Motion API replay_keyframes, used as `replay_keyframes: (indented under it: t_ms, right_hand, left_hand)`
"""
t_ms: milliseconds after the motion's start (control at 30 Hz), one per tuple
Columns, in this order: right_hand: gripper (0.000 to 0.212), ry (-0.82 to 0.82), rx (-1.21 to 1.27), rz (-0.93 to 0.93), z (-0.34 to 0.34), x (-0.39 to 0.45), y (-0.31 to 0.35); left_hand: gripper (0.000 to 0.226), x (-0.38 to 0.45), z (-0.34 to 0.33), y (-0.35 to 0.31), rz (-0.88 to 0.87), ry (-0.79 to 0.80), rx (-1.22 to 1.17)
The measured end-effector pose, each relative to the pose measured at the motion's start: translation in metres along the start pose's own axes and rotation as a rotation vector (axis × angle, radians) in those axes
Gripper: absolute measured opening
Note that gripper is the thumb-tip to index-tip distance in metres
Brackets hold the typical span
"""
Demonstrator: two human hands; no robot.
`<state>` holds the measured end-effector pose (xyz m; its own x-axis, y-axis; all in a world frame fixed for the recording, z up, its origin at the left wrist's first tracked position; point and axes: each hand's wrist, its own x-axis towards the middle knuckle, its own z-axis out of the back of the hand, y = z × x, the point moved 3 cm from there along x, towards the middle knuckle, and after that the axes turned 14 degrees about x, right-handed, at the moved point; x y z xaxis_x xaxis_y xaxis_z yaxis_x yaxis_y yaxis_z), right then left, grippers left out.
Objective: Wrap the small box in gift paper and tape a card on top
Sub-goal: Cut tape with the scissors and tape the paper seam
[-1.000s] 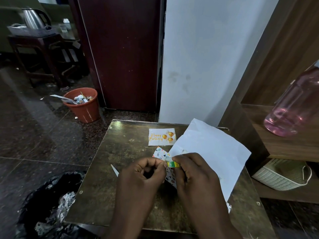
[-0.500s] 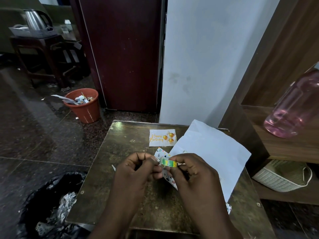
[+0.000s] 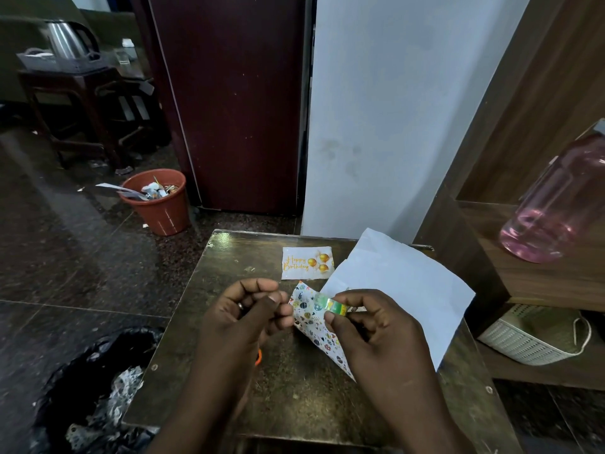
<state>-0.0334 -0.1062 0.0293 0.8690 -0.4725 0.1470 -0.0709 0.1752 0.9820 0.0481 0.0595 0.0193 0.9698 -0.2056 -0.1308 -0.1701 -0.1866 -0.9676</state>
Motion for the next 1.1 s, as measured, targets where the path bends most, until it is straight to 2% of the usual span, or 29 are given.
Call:
replay_keyframes:
  t_ms: [133, 233, 333, 400, 567, 700, 800, 900, 1100]
  right_hand:
    - [0.019, -0.024, 0.051, -0.032, 0.006, 0.003, -0.001]
    - [0.024, -0.025, 0.048, 0.002, 0.003, 0.001, 0.001]
    - [0.033, -0.009, 0.028, 0.084, -0.003, -0.001, 0.004]
    - [0.035, 0.001, 0.012, 0.127, -0.005, -0.002, 0.006]
    - [0.031, 0.002, -0.141, 0.258, -0.008, -0.004, 0.004]
    - [0.037, 0.067, -0.179, 0.258, -0.013, -0.008, 0.006]
    - [0.032, 0.111, -0.118, 0.258, -0.012, -0.009, 0.008]
    - [0.026, 0.069, -0.025, 0.235, -0.011, -0.005, 0.011]
    - [0.033, 0.053, 0.104, 0.197, -0.009, -0.003, 0.015]
  left_hand:
    - [0.017, 0.002, 0.006, -0.002, 0.008, -0.019, 0.002]
    - [0.032, -0.005, -0.006, 0.003, 0.109, 0.086, 0.019]
    - [0.032, -0.013, -0.020, 0.011, 0.202, 0.244, 0.101]
    - [0.029, -0.016, -0.023, 0.013, 0.174, 0.293, 0.144]
    - [0.033, -0.015, -0.021, 0.011, 0.134, 0.255, 0.116]
    - [0.029, -0.016, -0.022, 0.009, 0.141, 0.255, 0.050]
    - [0.022, -0.016, -0.021, 0.008, 0.168, 0.261, -0.014]
    - [0.023, -0.015, -0.021, 0.009, 0.166, 0.258, -0.008]
    - [0.022, -0.013, -0.022, 0.014, 0.219, 0.216, -0.073]
